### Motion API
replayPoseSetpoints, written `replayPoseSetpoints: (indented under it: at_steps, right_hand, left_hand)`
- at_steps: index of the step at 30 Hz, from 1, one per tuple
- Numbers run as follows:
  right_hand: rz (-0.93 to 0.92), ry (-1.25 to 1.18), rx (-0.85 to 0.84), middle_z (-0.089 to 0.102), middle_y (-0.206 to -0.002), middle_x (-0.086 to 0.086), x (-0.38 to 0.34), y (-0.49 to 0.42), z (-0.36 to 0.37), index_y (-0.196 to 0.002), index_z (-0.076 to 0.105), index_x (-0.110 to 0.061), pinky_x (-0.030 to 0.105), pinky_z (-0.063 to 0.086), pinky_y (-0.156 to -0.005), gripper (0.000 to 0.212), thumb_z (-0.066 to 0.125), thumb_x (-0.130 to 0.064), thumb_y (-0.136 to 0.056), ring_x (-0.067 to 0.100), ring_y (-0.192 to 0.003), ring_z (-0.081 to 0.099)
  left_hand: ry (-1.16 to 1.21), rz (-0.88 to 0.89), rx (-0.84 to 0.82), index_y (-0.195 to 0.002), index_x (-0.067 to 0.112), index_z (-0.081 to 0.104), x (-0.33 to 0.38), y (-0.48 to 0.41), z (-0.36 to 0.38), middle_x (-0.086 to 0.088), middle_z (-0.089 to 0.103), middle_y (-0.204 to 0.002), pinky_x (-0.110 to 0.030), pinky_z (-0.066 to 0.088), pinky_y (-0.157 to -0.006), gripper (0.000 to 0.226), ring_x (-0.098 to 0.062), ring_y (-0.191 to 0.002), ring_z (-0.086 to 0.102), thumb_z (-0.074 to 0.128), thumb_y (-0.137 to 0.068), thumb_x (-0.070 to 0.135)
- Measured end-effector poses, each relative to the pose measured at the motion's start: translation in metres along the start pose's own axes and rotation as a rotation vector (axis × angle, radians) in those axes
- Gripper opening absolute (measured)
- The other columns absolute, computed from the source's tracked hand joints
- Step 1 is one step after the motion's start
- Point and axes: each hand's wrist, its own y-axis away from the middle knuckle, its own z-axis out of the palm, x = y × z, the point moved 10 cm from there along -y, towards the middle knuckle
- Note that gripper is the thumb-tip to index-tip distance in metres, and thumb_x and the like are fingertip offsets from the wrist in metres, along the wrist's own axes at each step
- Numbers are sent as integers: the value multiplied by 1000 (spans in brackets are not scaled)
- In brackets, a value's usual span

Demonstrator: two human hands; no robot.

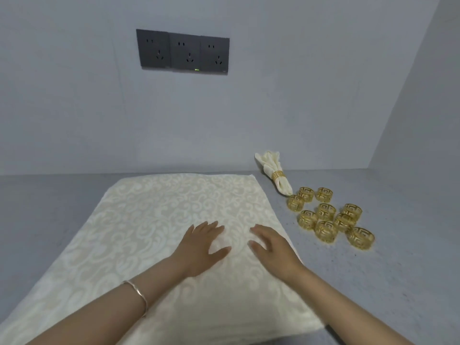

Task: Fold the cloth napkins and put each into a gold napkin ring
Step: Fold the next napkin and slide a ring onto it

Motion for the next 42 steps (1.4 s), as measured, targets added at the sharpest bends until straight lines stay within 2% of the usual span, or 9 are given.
replayPoseSetpoints:
  at_steps: [5, 12, 18, 24, 28, 31, 36, 39, 42]
  right_hand:
    - [-204, 280, -184, 31, -146, -22, -31, 64, 25, -136, 46, -36, 19, 16, -115, 54, 47, -59, -87, -4, -139, 19]
    - [-370, 346, -263, 41, -139, -30, -58, 122, 29, -127, 54, -43, 9, 21, -108, 64, 36, -79, -77, -14, -132, 28]
    - [-477, 537, -208, 59, -126, -20, -81, 131, 22, -120, 65, -28, 1, 27, -94, 38, 49, -49, -92, -4, -118, 50]
    - [-390, 428, -102, 72, -93, -11, -87, 121, 10, -105, 67, -26, 30, 51, -79, 18, 54, -30, -93, 6, -83, 65]
    - [-320, 539, -168, 70, -99, -17, -74, 107, 0, -104, 72, -30, 19, 46, -76, 23, 53, -40, -94, 0, -90, 62]
    - [-202, 385, -263, 55, -58, -6, -61, 92, -14, -65, 59, -20, 28, 33, -58, 37, 51, -37, -96, 10, -53, 49]
    - [-176, 159, -371, 22, -52, -8, -82, 84, -29, -56, 35, -9, 18, 19, -51, 47, 55, -29, -94, 6, -47, 20]
    - [-130, 86, -380, 43, -47, -10, -86, 79, -43, -64, 68, -7, 13, 28, -49, 28, 68, -26, -85, 3, -42, 32]
    - [-71, 99, -472, 68, -64, -10, -82, 81, -37, -76, 77, -22, 11, 39, -61, 9, 72, -26, -81, -1, -52, 52]
  left_hand:
    - [-24, 62, -79, -151, 38, 9, 0, 69, 4, 14, 1, -159, -33, -8, -118, 89, -8, -147, -6, 16, -73, 81]
    - [-25, 164, -164, -150, 44, 8, 12, 130, 9, 22, -4, -156, -28, -10, -117, 86, 1, -143, -10, 33, -77, 82]
    - [-18, 185, -114, -147, 45, 21, 17, 141, 0, 24, 13, -156, -27, 6, -118, 74, 1, -144, 2, 39, -82, 76]
    - [-77, 201, -91, -143, 39, 38, 14, 148, -19, 24, 33, -149, -19, 23, -111, 43, 2, -138, 27, 41, -100, 36]
    - [-98, 69, -109, -110, 27, 67, -20, 148, -54, 16, 67, -109, -24, 45, -87, 23, -5, -99, 60, 47, -99, 28]
    - [-122, -19, -83, -68, 17, 52, -54, 150, -75, 8, 49, -63, -25, 34, -60, 34, -9, -59, 44, 51, -97, 34]
    - [113, -88, -41, -55, 19, 32, -88, 148, -91, 6, 29, -57, -25, 24, -58, 51, -10, -52, 26, 64, -89, 39]
    - [250, -63, -121, -54, 20, 22, -79, 148, -93, 6, 18, -58, -28, 14, -57, 61, -14, -51, 16, 70, -84, 40]
    - [303, -25, -233, -53, 17, 38, -65, 148, -87, 12, 16, -68, -16, 27, -56, 50, -23, -50, 28, 63, -88, 42]
